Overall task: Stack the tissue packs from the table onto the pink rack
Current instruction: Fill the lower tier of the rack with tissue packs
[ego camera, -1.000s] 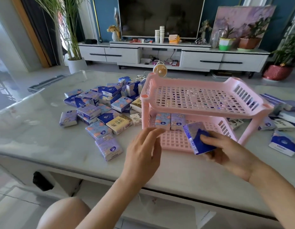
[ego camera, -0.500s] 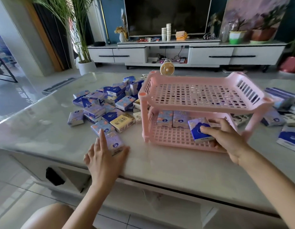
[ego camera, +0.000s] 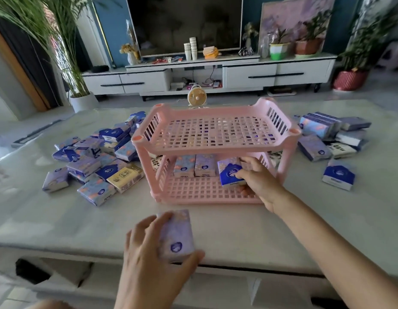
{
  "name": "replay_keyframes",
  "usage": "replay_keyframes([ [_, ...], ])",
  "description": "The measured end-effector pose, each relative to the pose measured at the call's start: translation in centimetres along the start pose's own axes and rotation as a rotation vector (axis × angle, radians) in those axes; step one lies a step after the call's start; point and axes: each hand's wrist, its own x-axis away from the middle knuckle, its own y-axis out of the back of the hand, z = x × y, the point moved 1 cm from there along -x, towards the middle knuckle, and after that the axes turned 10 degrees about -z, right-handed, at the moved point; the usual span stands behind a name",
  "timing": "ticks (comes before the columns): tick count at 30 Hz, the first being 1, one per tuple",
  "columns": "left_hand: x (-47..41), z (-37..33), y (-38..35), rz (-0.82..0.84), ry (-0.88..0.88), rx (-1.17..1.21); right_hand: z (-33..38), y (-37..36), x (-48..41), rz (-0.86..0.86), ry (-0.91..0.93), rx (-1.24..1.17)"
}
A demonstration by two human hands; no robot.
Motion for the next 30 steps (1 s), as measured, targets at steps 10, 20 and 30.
replay_keyframes([
  [10,-10.2,-4.8,-12.1,0.204,0.009,0.047,-0.5,-0.1,-0.9,-0.364,0.343,0.526],
  [20,-13.0,-2.7,-16.9,0.343,-0.309,-0.298,-0.8,-0.8,-0.4,-0.197,0.359,1.092],
  [30,-13.4,-2.8,-17.0,0.387,-0.338,-0.272,-0.2,-1.1,-1.0,-0.276,0.368,1.246],
])
